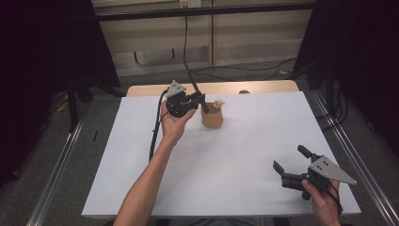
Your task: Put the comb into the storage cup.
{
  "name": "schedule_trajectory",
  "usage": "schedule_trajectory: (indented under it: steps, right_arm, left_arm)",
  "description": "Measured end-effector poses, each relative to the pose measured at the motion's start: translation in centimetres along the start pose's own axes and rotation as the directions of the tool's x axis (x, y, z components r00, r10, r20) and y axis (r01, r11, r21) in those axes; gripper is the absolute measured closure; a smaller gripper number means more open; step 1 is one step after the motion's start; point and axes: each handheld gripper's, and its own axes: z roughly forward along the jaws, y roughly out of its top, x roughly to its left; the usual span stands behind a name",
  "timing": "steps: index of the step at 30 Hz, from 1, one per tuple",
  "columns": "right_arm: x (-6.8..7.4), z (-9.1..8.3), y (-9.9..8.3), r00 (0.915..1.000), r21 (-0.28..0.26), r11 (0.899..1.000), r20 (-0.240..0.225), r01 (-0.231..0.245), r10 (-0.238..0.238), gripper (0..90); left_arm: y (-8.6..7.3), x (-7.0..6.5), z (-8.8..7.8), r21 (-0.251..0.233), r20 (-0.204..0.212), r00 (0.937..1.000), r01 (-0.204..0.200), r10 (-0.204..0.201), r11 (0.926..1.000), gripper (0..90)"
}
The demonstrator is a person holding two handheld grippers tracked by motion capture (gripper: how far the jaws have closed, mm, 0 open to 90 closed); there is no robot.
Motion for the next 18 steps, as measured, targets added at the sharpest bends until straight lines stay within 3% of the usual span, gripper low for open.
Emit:
schedule_trajectory:
  steps: [13,18]
  right_arm:
    - [-0.1,0.0,-0.1,1.0000,-0.001,1.000,0.006,0.000,0.000,0.0]
    - [-0.1,0.1,-0.1,1.0000,0.002,1.000,0.004,-0.001,0.001,0.0]
  left_arm:
    - [-0.9,-0.1,0.4,0.031,-0.008,0.9999,-0.014,0.015,0.9994,73.1]
    - [-1.1,0.0,0.8,0.042,-0.015,0.9999,0.003,-0.002,0.9991,73.1]
